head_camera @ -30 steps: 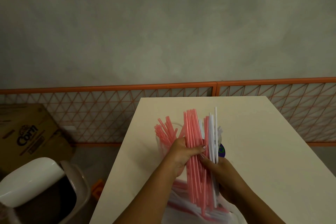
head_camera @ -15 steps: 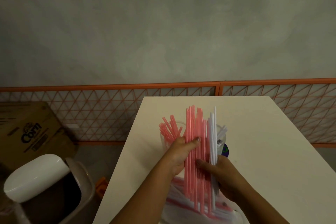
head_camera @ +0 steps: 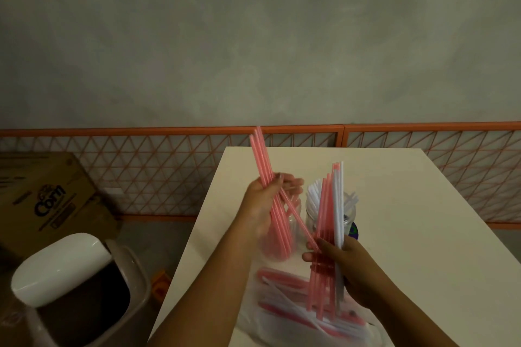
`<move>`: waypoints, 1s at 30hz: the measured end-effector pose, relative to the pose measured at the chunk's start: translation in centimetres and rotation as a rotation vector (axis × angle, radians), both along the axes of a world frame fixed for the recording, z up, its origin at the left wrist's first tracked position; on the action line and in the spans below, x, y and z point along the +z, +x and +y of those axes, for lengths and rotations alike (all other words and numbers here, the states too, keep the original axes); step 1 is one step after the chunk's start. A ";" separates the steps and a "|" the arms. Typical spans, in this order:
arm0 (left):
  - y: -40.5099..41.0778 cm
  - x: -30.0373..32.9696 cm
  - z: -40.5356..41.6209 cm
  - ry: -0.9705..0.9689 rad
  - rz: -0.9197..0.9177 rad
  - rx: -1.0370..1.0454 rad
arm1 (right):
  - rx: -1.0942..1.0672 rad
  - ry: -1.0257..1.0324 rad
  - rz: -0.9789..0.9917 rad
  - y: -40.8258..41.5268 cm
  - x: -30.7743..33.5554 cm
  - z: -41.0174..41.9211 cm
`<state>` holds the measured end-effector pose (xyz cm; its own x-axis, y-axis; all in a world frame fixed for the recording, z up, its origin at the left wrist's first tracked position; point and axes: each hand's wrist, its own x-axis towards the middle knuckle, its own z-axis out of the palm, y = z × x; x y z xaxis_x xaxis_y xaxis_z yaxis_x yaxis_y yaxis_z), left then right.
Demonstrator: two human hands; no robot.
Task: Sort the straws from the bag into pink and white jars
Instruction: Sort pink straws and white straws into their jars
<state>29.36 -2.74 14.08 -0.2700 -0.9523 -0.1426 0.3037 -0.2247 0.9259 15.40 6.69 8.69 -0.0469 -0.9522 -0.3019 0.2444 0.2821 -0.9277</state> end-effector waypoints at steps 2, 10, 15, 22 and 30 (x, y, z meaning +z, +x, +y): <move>0.3 0.9 -0.9 -0.059 -0.017 0.094 | 0.003 0.001 -0.043 -0.2 0.0 0.1; 0.1 1.1 -3.8 -0.252 -0.074 0.331 | -0.031 -0.021 -0.075 -0.9 -0.4 -0.1; -0.8 -1.2 -3.9 -0.254 -0.228 0.350 | -0.032 -0.034 -0.077 -1.1 -0.6 -0.2; -1.2 -2.0 -3.9 -0.335 -0.436 0.308 | -0.050 -0.017 -0.068 -1.0 -1.3 -0.2; -0.8 -2.3 -3.4 -0.598 -0.721 0.413 | -0.041 -0.021 -0.060 -0.8 -1.4 -0.3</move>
<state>28.53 -6.17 11.78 0.0573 -0.9198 0.3881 -0.4206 0.3303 0.8450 14.59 6.35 7.30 -0.0683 -0.9560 -0.2853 0.3110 0.2513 -0.9166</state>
